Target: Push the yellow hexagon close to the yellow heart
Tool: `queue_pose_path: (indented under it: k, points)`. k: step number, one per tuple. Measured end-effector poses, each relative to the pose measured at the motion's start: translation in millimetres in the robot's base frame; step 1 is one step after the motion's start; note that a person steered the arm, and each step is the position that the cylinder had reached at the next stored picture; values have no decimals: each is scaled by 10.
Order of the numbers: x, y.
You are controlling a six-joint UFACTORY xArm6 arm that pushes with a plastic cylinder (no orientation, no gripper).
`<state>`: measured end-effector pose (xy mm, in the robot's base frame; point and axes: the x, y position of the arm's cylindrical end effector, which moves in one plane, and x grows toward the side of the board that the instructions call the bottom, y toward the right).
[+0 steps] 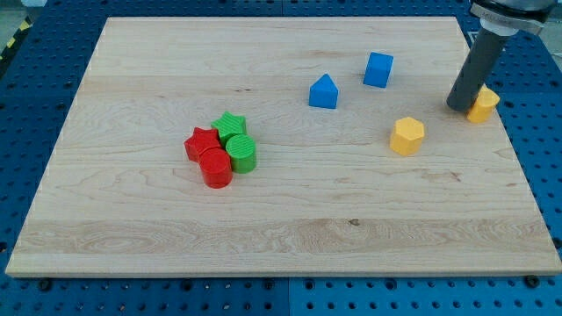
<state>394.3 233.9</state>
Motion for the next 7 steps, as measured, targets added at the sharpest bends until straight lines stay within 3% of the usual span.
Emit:
queue_pose_path:
  k: [2,3,4,5,6,7]
  points:
    - [76,-1400]
    - [507,-1612]
    - [1003,-1216]
    - [1022,-721]
    - [497,-632]
    - [533,-632]
